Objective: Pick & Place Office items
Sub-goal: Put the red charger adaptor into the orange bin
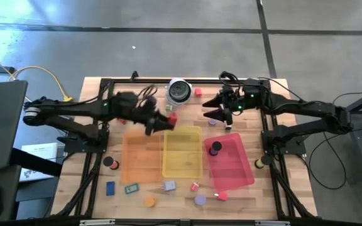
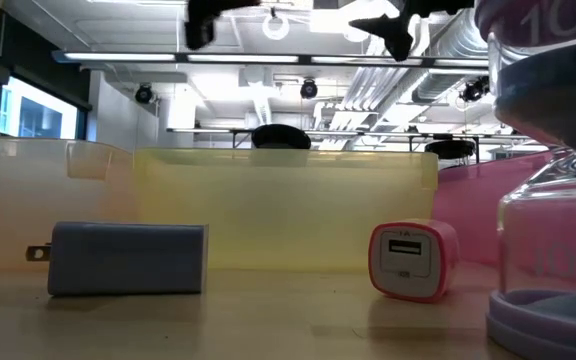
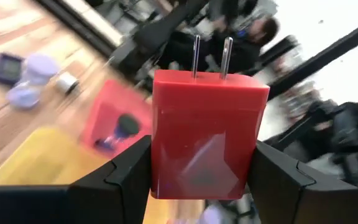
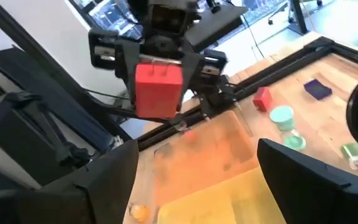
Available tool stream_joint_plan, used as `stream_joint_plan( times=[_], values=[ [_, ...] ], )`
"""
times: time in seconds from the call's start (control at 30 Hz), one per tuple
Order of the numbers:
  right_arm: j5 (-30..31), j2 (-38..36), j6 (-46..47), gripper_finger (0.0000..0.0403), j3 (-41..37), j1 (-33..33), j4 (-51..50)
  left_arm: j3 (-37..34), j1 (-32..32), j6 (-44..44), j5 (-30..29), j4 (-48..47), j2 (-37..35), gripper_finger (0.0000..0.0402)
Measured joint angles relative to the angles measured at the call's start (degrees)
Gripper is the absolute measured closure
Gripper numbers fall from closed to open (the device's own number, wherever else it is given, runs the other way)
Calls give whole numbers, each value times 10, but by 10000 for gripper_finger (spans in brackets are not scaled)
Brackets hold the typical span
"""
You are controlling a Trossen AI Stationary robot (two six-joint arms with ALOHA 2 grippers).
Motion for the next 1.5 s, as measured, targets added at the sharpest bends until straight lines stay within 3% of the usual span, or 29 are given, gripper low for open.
stream_joint_plan(
  times=[0.2, 0.4, 0.6, 0.73, 0.93, 1.27, 1.5],
  values=[
    [1, 0, -1, 85, 0, 10, -46, 0, -93, 16, -208, -128, -63, 193],
    [25, 1, 1, 85, 0, 36, -82, 0, -172, -65, -308, -270, -82, 193],
    [33, 1, 1, 85, 0, 59, -86, 0, -234, -143, -322, -301, -68, 193],
    [43, 1, 6, 85, 0, 74, -86, 0, -253, -142, -342, -304, -61, 193],
    [110, 1, 22, 85, 0, 109, -87, 29, -254, -87, -343, -351, -61, 193],
    [190, 1, 84, 85, 0, 126, -85, 174, -254, -42, -343, -612, -58, 193],
    [227, 4, 98, 85, 0, 151, -85, 188, -254, 5, -322, -740, -21, 193]
  ],
)
